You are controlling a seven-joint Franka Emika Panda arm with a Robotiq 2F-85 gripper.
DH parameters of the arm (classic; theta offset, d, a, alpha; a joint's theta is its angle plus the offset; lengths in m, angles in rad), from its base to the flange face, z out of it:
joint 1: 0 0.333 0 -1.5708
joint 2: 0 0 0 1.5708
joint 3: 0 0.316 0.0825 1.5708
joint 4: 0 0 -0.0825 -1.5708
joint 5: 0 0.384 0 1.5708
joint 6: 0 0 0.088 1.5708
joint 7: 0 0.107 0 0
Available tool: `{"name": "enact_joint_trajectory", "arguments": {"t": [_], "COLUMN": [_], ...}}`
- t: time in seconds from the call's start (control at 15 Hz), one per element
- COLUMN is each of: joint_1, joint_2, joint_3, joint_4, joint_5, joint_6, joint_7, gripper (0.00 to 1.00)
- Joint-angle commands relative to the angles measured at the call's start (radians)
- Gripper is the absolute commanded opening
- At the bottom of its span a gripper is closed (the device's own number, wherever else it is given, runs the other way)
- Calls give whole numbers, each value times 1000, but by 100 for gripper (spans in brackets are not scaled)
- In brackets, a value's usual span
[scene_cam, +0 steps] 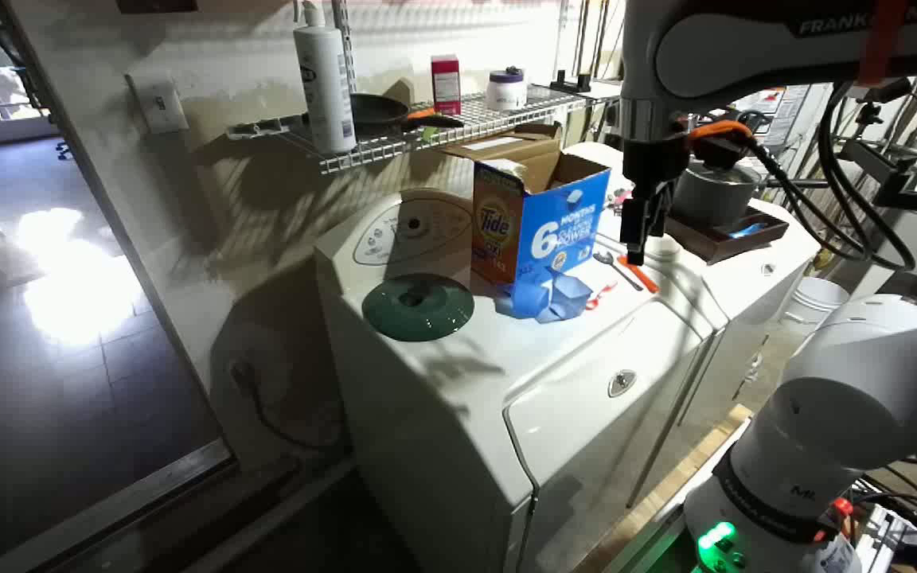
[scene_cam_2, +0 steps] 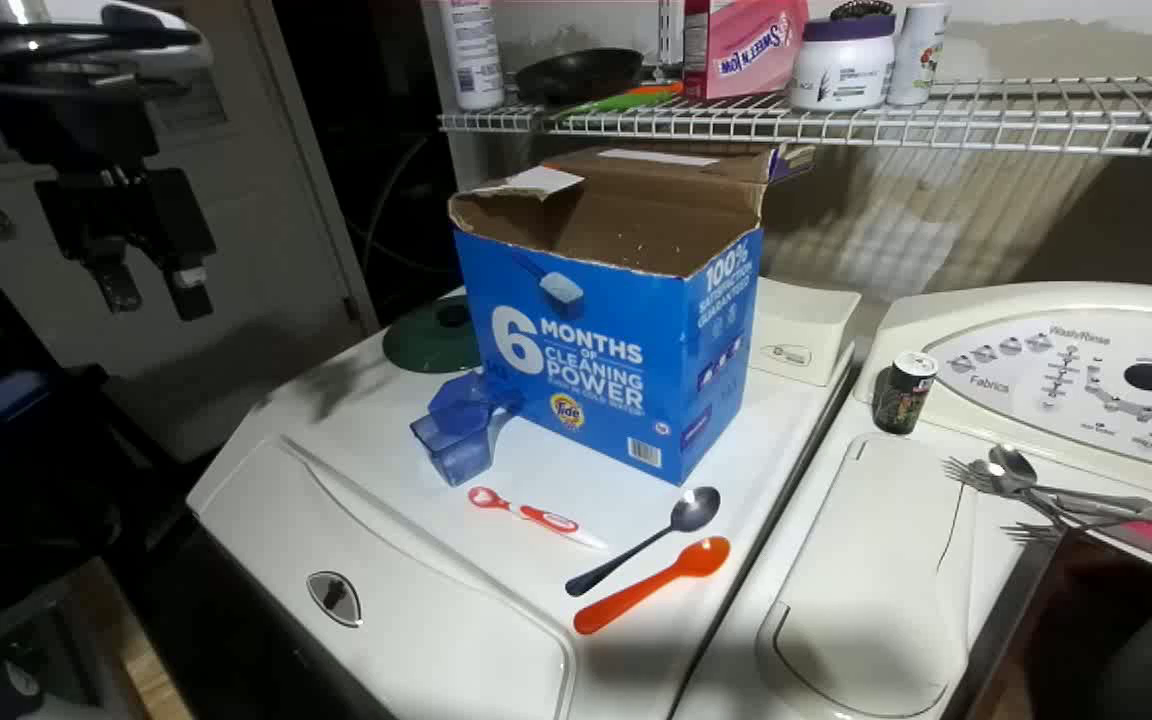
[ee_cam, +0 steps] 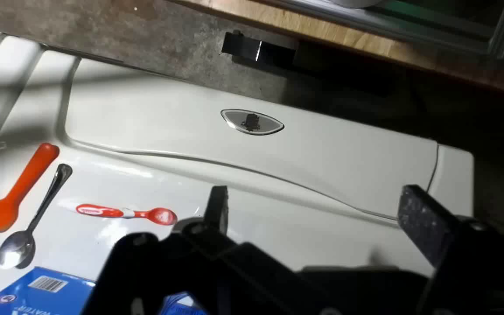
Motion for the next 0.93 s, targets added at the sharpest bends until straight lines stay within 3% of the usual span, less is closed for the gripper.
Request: {"name": "enact_joint_trajectory", "arguments": {"t": [0.0, 0.2, 0.33, 0.6, 0.87], "joint_1": [17, 17, -23, -139, -232], "joint_2": [1, 1, 51, 173, 320], "joint_3": [-12, -12, -29, -100, -140], "joint_4": [2, 2, 25, 53, 78], "joint_5": [-7, -7, -23, -121, -129], "joint_6": [-3, -3, 38, 233, 396], "joint_7": [10, 10, 54, 157, 285], "gripper": [100, 100, 100, 100, 100]}}
